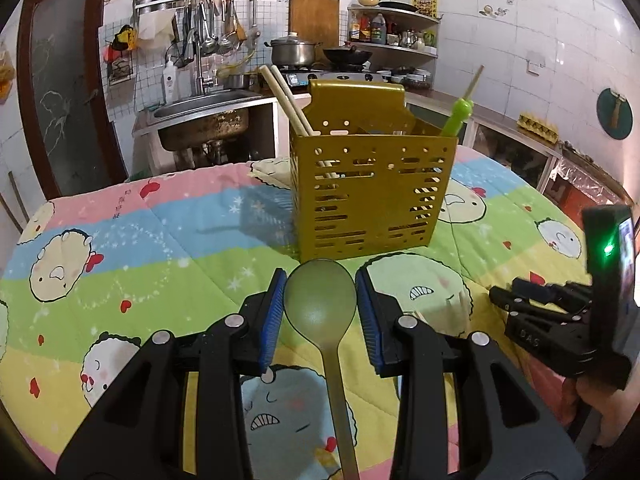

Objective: Organize utensils
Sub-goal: 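Lift the spoon and chopstick and carry both over the yellow holder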

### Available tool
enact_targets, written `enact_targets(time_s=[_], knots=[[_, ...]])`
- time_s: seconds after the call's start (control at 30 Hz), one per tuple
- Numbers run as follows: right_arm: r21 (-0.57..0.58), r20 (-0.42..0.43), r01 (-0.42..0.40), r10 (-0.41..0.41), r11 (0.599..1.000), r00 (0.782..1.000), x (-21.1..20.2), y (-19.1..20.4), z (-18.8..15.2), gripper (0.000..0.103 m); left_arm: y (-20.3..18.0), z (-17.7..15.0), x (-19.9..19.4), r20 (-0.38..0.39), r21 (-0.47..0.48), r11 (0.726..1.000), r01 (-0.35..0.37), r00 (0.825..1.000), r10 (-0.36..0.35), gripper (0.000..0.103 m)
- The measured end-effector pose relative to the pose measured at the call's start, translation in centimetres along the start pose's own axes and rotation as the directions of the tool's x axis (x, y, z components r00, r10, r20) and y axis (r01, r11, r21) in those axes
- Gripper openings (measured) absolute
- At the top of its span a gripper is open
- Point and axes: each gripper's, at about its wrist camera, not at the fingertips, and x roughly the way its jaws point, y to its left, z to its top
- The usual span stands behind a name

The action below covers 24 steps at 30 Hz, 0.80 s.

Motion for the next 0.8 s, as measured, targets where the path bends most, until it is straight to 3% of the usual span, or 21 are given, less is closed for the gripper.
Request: enact_targets(time_s=[0.1,0.17,0.33,0.47,0.57,0.67,0.8], knots=[[-0.02,-0.03,0.016,-0.016,1.0,0.999,0.8,0.7,0.4,0.021,0.1,0.1,0.2,0.0,0.001,1.0,0.002,1.0,-0.002,0.034],[-0.031,-0.043,0.02,-0.021,0.999,0.999,0.9,1.2,0.7,0.007,0.0,0.1,0.2,-0.001,0.004,1.0,0.005,1.0,-0.005,0.034],[-0.016,0.009,0.001,0.0,1.0,1.0,-0.9,1.1,1.3,0.006,0.2,0.3,-0.3,0.015,0.002,1.0,0.003,1.0,-0.003,0.034],[0.026,0.1,-0.049,0.047,0.998,0.994,-3.4,0.3,1.7,0.005,0.4,0.6,-1.0,0.037,0.001,1.0,0.004,0.999,-0.004,0.034],[0.034,0.21,-0.065,0.056,0.997,0.976,-6.1,0.0,2.0,0.005,0.3,0.8,-1.7,0.062,-0.002,1.0,0.006,0.998,-0.006,0.034],[0.036,0.325,-0.069,0.054,0.997,0.944,-8.9,-0.1,2.5,0.005,0.2,1.0,-2.5,0.098,0.003,1.0,0.0,0.995,-0.001,0.034],[0.054,0.461,-0.078,0.044,0.995,0.886,-11.8,-0.4,2.7,0.005,0.0,1.4,-3.3,0.128,0.007,1.0,0.001,0.992,-0.002,0.034]])
